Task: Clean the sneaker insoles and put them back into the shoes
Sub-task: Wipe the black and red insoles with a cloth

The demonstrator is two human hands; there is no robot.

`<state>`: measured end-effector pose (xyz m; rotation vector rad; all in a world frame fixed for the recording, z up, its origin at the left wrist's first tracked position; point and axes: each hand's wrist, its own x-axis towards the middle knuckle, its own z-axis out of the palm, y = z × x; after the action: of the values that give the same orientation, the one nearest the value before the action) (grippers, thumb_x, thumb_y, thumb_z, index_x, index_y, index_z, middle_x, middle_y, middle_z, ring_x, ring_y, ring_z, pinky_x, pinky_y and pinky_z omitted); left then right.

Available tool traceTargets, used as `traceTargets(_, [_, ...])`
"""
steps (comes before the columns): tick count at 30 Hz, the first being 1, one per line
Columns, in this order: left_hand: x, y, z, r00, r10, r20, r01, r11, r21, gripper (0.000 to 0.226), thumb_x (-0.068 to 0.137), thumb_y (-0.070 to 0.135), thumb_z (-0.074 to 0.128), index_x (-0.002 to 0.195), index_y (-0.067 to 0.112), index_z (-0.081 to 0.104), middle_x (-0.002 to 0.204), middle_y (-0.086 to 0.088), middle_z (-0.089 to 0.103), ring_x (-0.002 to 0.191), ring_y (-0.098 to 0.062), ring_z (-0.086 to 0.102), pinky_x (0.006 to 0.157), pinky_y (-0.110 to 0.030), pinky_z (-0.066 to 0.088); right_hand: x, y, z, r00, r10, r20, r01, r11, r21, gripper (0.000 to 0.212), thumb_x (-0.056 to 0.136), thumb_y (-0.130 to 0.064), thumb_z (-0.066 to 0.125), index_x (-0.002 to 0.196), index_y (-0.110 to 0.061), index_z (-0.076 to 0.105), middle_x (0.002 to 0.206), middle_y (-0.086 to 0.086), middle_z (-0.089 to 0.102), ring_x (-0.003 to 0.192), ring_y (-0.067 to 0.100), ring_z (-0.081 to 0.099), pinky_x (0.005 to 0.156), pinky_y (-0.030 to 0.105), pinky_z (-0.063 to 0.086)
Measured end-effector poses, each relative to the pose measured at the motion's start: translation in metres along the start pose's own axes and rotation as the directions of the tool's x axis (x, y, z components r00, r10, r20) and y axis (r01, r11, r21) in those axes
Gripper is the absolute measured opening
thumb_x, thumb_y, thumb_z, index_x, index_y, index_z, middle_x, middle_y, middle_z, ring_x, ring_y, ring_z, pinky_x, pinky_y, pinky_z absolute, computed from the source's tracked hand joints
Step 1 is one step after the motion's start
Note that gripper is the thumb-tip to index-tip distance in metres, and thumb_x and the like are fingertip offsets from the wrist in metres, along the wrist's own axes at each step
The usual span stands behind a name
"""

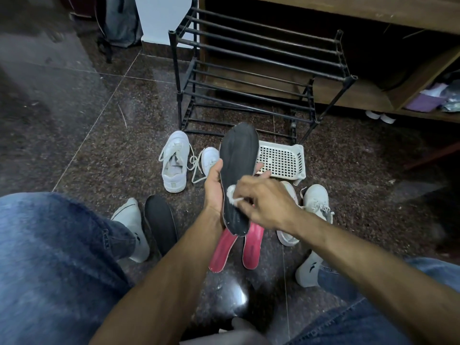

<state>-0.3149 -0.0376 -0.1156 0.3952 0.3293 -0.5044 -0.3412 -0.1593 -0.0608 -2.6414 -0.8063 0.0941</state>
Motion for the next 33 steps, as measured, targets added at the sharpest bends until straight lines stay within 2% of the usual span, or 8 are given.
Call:
traceTargets(4, [-0.001, 0.0, -0.001, 0.999, -0.016, 0.036, 0.016, 1.0, 0.009, 0.06, 0.091, 0.048, 0.041, 0.112, -0.001, 0.07, 0.117, -0.022, 0.065, 0.105, -0.039, 0.064, 0.092, -0.048, 0.052, -0.004, -0.009, -0.009, 0.99, -0.06, 0.124, 0.076, 0.989, -0.13, 0.011, 0.087, -0.021, 0.054, 0.092, -0.02, 0.064, 0.096, -0.004, 0.058, 0.082, 0.025, 0.06, 0.063, 0.032, 0.039])
traceTargets(9, [-0.003, -0.006, 0.004, 0.999, -0.033, 0.016, 0.032, 0.996, 0.084, 0.041, 0.087, 0.044, 0.05, 0.103, 0.01, 0.066, 0.095, -0.009, 0.065, 0.09, -0.024, 0.06, 0.085, -0.038, 0.045, 0.029, 0.013, -0.026, 0.96, 0.278, -0.042, -0.278, 0.96, -0.009, 0.024, 0.083, -0.021, 0.062, 0.105, -0.03, 0.059, 0.101, -0.007, 0.067, 0.089, 0.023, 0.063, 0.077, 0.034, 0.05])
traceTargets(12, [0.0, 0.002, -0.002, 1.0, 0.007, 0.03, -0.01, 0.997, 0.071, 0.056, 0.086, 0.044, 0.048, 0.121, 0.001, 0.062, 0.115, -0.02, 0.065, 0.106, -0.035, 0.062, 0.101, -0.043, 0.045, 0.01, -0.008, -0.009, 0.979, 0.194, 0.059, -0.201, 0.969, 0.142, 0.017, 0.08, -0.019, 0.068, 0.095, -0.028, 0.068, 0.091, -0.01, 0.068, 0.084, 0.02, 0.064, 0.076, 0.037, 0.053])
traceTargets(15, [-0.002, -0.003, -0.005, 0.999, -0.033, 0.02, 0.032, 0.998, 0.057, 0.069, 0.087, 0.047, 0.045, 0.132, -0.004, 0.054, 0.132, -0.028, 0.054, 0.122, -0.043, 0.052, 0.114, -0.052, 0.03, -0.009, -0.016, -0.001, 0.988, 0.102, 0.111, -0.108, 0.993, 0.042, 0.013, 0.083, -0.021, 0.062, 0.092, -0.024, 0.07, 0.093, -0.008, 0.066, 0.087, 0.023, 0.063, 0.073, 0.036, 0.051])
traceTargets(20, [0.001, -0.012, 0.001, 1.0, 0.009, 0.022, -0.011, 0.998, 0.058, 0.049, 0.092, 0.044, 0.043, 0.09, 0.006, 0.075, 0.087, -0.011, 0.072, 0.08, -0.025, 0.069, 0.084, -0.035, 0.051, 0.028, 0.014, -0.02, 0.959, 0.255, -0.125, -0.265, 0.962, -0.067, 0.012, 0.083, -0.021, 0.063, 0.087, -0.024, 0.074, 0.09, -0.006, 0.068, 0.086, 0.026, 0.064, 0.076, 0.036, 0.051])
traceTargets(23, [0.001, -0.003, 0.003, 0.998, 0.028, 0.047, -0.027, 0.999, -0.022, 0.057, 0.094, 0.043, 0.038, 0.098, 0.0, 0.075, 0.102, -0.022, 0.071, 0.094, -0.035, 0.069, 0.094, -0.041, 0.052, 0.011, -0.006, -0.012, 0.991, 0.116, -0.063, -0.111, 0.99, 0.082, 0.01, 0.077, -0.013, 0.068, 0.074, -0.021, 0.073, 0.078, -0.006, 0.066, 0.071, 0.022, 0.064, 0.067, 0.035, 0.052])
traceTargets(26, [0.0, 0.001, -0.002, 0.997, 0.008, 0.079, -0.003, 0.998, -0.063, 0.062, 0.089, 0.046, 0.045, 0.116, -0.005, 0.066, 0.121, -0.031, 0.06, 0.115, -0.048, 0.057, 0.115, -0.053, 0.028, -0.022, -0.025, -0.003, 0.999, -0.028, 0.024, 0.026, 0.997, 0.072, 0.011, 0.074, -0.01, 0.071, 0.077, -0.021, 0.074, 0.075, -0.011, 0.063, 0.065, 0.017, 0.063, 0.058, 0.028, 0.047])
traceTargets(33, [-0.003, -0.005, 0.005, 0.995, 0.035, 0.089, -0.03, 0.998, -0.057, 0.046, 0.085, 0.041, 0.051, 0.104, 0.004, 0.071, 0.102, -0.014, 0.07, 0.094, -0.028, 0.068, 0.094, -0.037, 0.05, 0.019, 0.0, -0.017, 0.99, 0.073, -0.119, -0.085, 0.991, -0.103, 0.013, 0.079, -0.017, 0.06, 0.08, -0.018, 0.074, 0.081, -0.003, 0.065, 0.074, 0.03, 0.064, 0.063, 0.04, 0.052])
